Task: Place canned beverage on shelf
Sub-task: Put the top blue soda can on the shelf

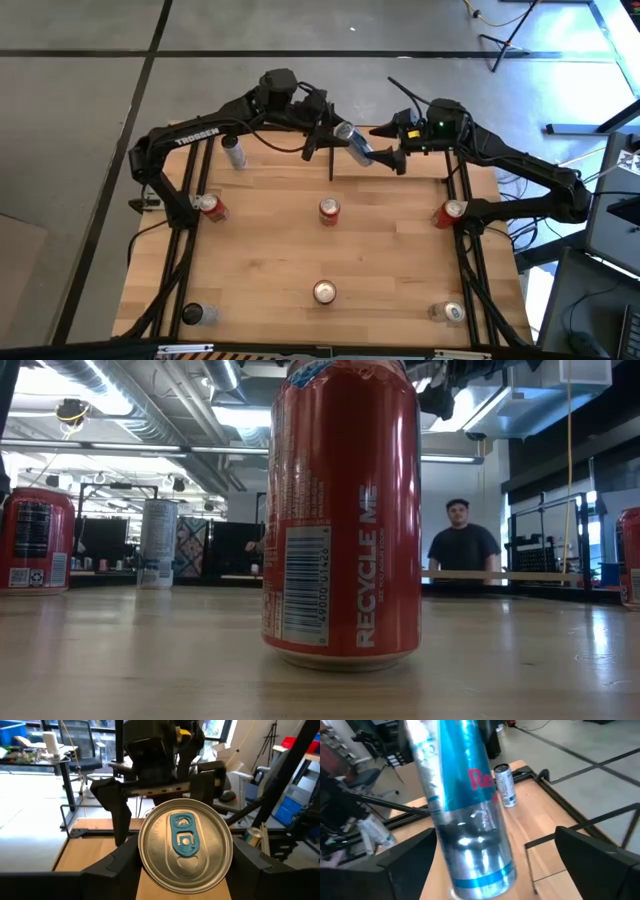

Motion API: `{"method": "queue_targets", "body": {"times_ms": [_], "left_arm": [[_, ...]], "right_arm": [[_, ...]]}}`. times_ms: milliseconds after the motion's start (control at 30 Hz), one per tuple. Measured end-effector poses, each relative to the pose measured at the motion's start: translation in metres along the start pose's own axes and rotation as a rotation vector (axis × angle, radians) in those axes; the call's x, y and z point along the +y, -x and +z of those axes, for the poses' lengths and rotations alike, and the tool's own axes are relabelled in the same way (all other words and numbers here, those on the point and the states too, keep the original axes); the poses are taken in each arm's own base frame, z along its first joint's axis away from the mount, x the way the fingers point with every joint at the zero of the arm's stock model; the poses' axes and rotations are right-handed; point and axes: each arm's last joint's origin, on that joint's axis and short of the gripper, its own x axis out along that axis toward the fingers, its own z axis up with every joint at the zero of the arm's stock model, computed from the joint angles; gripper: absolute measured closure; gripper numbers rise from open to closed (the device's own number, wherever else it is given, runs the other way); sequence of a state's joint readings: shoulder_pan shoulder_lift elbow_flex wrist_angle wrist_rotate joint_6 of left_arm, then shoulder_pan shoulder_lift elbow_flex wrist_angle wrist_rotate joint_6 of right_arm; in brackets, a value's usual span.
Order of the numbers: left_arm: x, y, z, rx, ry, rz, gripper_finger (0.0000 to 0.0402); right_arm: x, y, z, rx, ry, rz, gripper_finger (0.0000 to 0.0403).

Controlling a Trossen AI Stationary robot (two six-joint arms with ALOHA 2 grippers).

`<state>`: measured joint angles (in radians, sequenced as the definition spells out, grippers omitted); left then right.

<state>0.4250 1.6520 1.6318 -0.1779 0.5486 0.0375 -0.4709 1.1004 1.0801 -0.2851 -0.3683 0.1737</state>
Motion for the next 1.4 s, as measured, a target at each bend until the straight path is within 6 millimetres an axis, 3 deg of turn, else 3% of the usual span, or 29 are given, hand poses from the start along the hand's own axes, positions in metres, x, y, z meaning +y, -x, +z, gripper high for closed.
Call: {"method": "queue_targets", "body": {"times_ms": [400, 533, 667, 833, 900, 1100, 1400], "left_arm": [[0.004, -0.008, -0.003, -0.033, -0.048, -0.043, 0.0201], [0.005, -0.011, -0.005, -0.022, -0.037, -0.047, 0.0201], [0.006, -0.011, -0.006, -0.018, -0.030, -0.015, 0.0196], [0.006, -0.012, -0.006, -0.018, -0.018, 0.017, 0.0164], [0.006, -0.012, -0.006, -0.015, 0.000, 0.025, 0.0149], [0.011, -0.005, -0.002, -0.033, 0.102, 0.157, 0.0123], [0.020, 0.005, 0.006, -0.137, 0.354, 0.422, 0.0127]], "right_arm": [[-0.002, -0.029, -0.013, 0.106, 0.002, 0.103, 0.0017], [-0.002, -0.030, -0.013, 0.107, 0.007, 0.116, 0.0021], [-0.002, -0.030, -0.013, 0.106, 0.004, 0.102, 0.0070], [-0.003, -0.030, -0.014, 0.105, 0.025, 0.077, 0.0182], [-0.004, -0.030, -0.014, 0.106, 0.029, 0.052, 0.0190], [-0.007, -0.024, -0.012, 0.078, 0.092, -0.147, 0.0190], [-0.015, -0.010, -0.005, 0.008, 0.186, -0.595, 0.0190]]}}
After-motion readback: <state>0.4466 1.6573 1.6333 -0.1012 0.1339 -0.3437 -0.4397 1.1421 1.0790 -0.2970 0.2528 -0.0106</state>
